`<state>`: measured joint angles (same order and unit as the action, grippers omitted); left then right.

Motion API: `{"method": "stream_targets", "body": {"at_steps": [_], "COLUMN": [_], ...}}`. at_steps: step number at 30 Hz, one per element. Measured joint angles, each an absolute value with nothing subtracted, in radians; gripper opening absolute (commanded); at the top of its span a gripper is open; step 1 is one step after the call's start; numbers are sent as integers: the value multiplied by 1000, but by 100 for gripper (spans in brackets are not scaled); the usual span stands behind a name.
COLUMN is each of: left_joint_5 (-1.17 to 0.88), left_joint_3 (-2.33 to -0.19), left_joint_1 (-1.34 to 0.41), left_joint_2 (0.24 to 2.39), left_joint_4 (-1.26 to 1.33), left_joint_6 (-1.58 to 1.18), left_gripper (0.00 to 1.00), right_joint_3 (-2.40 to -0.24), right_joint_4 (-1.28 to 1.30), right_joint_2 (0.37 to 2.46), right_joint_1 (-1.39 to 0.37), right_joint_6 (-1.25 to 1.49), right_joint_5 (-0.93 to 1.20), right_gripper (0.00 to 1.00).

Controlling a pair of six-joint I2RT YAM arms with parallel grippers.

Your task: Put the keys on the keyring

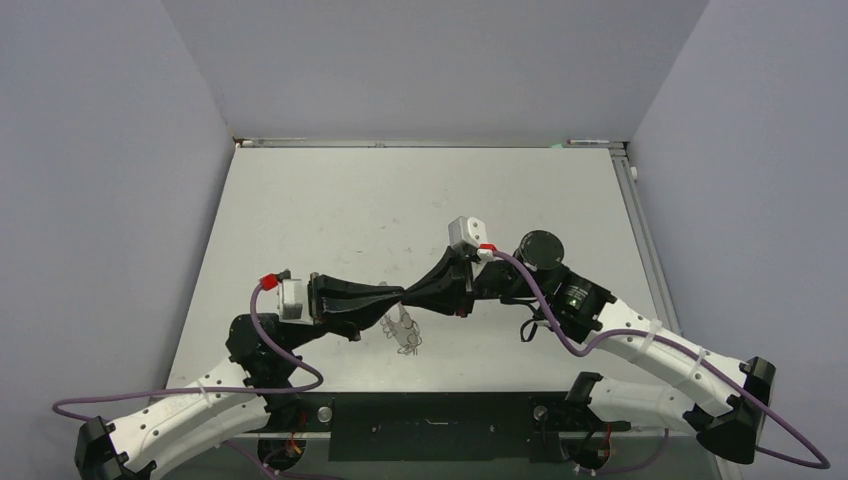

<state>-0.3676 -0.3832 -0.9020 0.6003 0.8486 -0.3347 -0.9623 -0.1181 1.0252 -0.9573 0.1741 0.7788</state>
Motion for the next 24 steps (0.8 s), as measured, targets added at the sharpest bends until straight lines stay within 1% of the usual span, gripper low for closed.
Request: {"method": "stream_targets", "body": {"at_steps": [2, 4, 10, 12, 15, 17, 18, 20, 22, 24], "left_joint_5": [-371, -373, -372, -369, -344, -305, -280, -210, -133, -52], "left_joint_3": [-382, -382, -381, -381, -381, -381, -381, -381, -383, -392], "left_joint_1": [-902, -902, -902, -902, -902, -902, -902, -902, -902, -902], "left_joint_2": [598, 597, 591, 591, 587, 570, 558, 534, 527, 538], "left_joint_4": [850, 850, 856, 857, 846, 811, 783, 707, 612, 484], "left_joint_6": [-331, -327, -330, -330, -329, -325, -321, -310, -307, -316], "left_gripper": [20, 26, 27, 30, 44, 52, 55, 60, 61, 62], "right_joint_3": [-956, -952, -952, -952, -951, -942, -931, -896, -867, -856], "right_joint_4": [-119, -122, -143, -149, -144, -132, -124, -96, -44, 24], "right_joint_2": [1018, 1007, 986, 985, 984, 974, 965, 938, 923, 935], "right_joint_1": [-958, -960, -963, -963, -963, -965, -966, -966, -965, -965], "right_joint_6": [175, 175, 178, 178, 176, 173, 173, 174, 179, 183], "right_joint_5": [780, 783, 788, 789, 768, 694, 644, 529, 418, 322], "right_gripper": [5, 5, 5, 5, 5, 5, 8, 20, 29, 35]}}
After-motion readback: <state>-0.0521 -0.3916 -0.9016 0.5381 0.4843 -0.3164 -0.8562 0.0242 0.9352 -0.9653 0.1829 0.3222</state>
